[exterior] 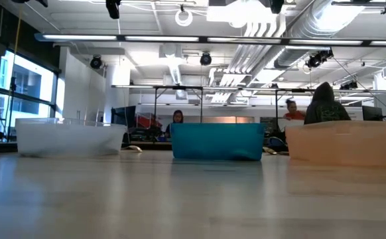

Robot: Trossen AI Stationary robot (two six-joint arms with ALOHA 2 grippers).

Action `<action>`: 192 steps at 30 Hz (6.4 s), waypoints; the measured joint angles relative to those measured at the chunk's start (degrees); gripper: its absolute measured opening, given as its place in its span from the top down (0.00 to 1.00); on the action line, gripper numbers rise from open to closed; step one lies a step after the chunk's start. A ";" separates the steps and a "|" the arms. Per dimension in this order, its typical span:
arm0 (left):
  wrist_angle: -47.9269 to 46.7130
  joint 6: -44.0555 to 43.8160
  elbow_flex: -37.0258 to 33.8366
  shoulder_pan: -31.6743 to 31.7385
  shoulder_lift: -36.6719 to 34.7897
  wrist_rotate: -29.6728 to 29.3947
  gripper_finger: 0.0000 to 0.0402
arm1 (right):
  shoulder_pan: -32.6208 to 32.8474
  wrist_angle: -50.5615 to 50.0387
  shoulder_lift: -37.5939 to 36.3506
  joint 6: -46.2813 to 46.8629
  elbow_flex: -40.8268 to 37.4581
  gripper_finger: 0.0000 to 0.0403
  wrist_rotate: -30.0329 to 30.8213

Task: Sort silverware by color (type)
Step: Put the gold spoon into the orange bin

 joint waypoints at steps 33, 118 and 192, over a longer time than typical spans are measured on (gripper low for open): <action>0.00 0.28 0.00 0.01 -0.01 -0.24 0.59 | 0.00 -0.45 0.01 -0.06 0.04 1.00 -2.52; -67.05 8.24 20.55 46.46 53.43 -4.63 0.74 | -0.44 -5.17 3.63 4.52 0.09 1.00 -3.44; -67.36 11.87 20.46 45.94 53.54 -3.68 0.58 | -0.42 -5.66 3.58 6.00 0.07 1.00 -3.81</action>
